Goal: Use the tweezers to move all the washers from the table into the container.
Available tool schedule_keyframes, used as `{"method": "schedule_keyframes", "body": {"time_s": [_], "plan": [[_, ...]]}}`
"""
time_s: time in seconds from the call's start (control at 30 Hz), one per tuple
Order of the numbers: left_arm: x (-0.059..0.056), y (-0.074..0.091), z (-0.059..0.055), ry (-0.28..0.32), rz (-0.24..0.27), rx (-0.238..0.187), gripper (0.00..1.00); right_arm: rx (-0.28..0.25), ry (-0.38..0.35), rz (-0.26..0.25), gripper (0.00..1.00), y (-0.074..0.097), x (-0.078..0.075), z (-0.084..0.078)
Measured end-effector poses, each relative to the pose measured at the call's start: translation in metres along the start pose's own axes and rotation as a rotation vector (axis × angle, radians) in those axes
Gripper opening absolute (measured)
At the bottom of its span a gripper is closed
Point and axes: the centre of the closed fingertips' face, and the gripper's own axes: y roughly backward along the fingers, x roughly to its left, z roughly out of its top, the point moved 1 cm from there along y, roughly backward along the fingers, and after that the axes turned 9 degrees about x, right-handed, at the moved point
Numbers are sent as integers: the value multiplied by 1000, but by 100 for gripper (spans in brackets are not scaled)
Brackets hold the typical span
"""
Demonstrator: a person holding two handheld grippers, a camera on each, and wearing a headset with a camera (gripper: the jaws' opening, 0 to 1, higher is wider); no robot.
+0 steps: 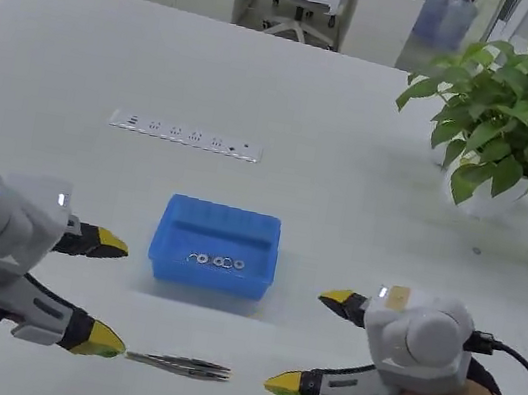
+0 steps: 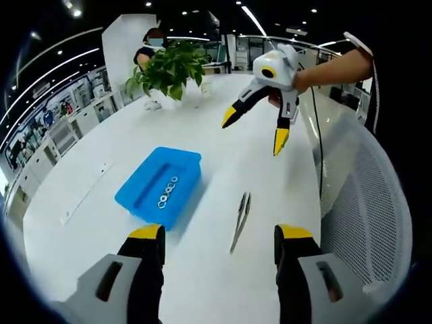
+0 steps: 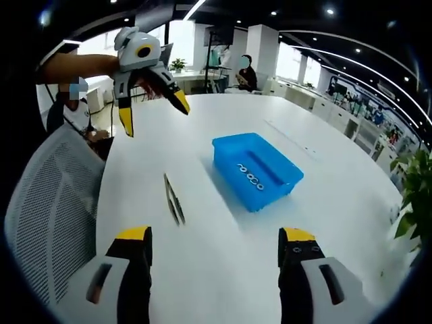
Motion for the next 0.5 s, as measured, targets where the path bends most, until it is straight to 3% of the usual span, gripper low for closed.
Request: {"method": "schedule_keyframes", "body": {"time_s": [0.23, 0.37, 0.5], "plan": [[2, 2, 2, 16, 13, -15, 88, -19, -28, -21, 92, 10, -7, -3], [3, 3, 7, 20, 11, -45, 97, -29, -32, -23, 100, 12, -9, -2], [6, 5, 10, 30, 17, -60, 99, -32, -21, -28, 100, 14, -10, 0]]}}
